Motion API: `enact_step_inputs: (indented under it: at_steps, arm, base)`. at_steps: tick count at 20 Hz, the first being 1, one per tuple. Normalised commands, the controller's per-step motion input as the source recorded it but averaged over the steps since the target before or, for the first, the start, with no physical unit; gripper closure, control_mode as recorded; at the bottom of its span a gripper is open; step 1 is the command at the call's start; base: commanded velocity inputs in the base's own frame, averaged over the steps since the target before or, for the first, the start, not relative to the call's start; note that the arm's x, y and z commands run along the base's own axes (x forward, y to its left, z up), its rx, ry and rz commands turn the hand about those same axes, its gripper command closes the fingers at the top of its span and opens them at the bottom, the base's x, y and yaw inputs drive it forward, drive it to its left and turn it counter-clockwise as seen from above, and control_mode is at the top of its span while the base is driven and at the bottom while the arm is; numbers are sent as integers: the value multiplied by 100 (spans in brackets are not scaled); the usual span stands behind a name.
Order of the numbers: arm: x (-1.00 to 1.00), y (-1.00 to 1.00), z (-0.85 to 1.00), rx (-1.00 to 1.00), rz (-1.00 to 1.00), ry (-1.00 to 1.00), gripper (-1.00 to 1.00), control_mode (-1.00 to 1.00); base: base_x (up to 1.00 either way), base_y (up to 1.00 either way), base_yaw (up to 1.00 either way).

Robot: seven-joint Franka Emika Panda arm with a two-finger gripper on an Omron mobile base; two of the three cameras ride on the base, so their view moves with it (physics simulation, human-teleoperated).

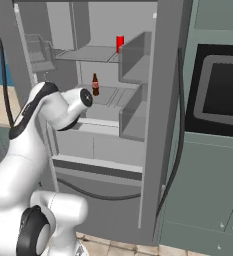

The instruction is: Open the fridge, grab two sodas, and place both sodas inside the bowl with ice on the dining counter.

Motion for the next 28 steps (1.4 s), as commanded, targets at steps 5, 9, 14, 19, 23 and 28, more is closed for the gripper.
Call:
enact_step_inputs:
  at_steps: [5, 9, 14, 19, 23, 28]
  arm:
    - [-18, 59, 0, 1, 8, 2, -100, -100]
    - [-10, 76, 0, 0, 6, 4, -100, -100]
    - [-4, 81, -3, 0, 5, 3, -100, -100]
    - [-7, 73, -11, 0, 4, 0, -100, -100]
    - [-8, 65, -11, 0, 2, 0, -100, -100]
    - [-10, 41, -3, 0, 0, 0, -100, -100]
  base:
    - [0, 0, 0]
    - [0, 0, 0]
    - [0, 0, 0]
    - [0, 0, 0]
    - [0, 0, 0]
    - [0, 0, 0]
